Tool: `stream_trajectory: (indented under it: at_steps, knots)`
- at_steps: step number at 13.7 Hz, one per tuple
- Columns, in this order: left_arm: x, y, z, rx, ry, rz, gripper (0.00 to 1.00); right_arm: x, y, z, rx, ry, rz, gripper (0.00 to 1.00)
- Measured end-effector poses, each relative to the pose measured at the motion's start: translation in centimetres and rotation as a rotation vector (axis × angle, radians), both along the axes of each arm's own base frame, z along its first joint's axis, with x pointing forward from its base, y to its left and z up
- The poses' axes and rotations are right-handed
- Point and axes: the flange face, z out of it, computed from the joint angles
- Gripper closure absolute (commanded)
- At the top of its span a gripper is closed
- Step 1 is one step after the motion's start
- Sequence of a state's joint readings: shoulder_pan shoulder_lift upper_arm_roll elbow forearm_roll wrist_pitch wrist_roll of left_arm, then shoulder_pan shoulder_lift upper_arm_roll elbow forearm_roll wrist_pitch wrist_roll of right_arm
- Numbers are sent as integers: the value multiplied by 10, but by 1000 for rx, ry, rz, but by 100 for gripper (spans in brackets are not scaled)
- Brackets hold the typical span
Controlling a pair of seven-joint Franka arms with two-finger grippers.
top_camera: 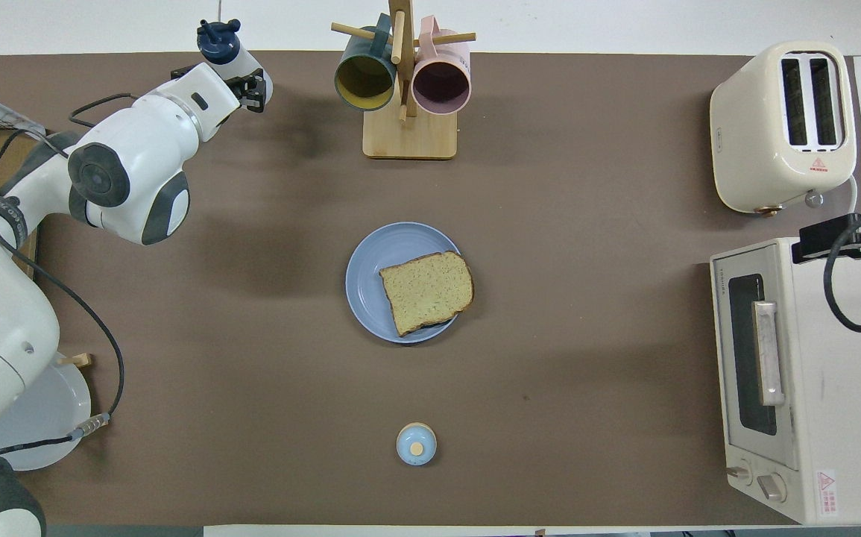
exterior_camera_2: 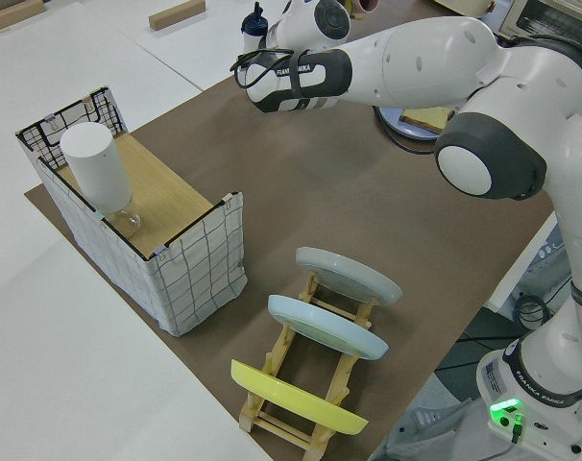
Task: Put bread on plate and add seasoning
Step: 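Set the bottle down beside the mug rack and open the left gripper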
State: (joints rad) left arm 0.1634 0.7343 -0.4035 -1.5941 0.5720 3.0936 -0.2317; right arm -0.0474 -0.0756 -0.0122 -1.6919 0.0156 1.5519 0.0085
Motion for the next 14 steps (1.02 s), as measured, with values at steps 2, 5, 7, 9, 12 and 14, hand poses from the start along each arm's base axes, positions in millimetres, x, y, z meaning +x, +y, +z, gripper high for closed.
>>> stream_trajectory:
  at_steps: [2,5,7,9,12,14]
  knots:
    - [-2,-2,-12,-4,-16,-21,100,0,0,0,0,0,0,0]
    - [-3,9,-44,-9,-42,-35,100,0,0,0,0,0,0,0]
    - [-3,14,-46,0,-66,-47,92,0,0,0,0,0,0,0]
    - [-3,13,-46,10,-69,-56,67,0,0,0,0,0,0,0]
    - [-3,12,-46,13,-70,-58,50,0,0,0,0,0,0,0]
    - [-3,12,-46,16,-71,-59,39,0,0,0,0,0,0,0]
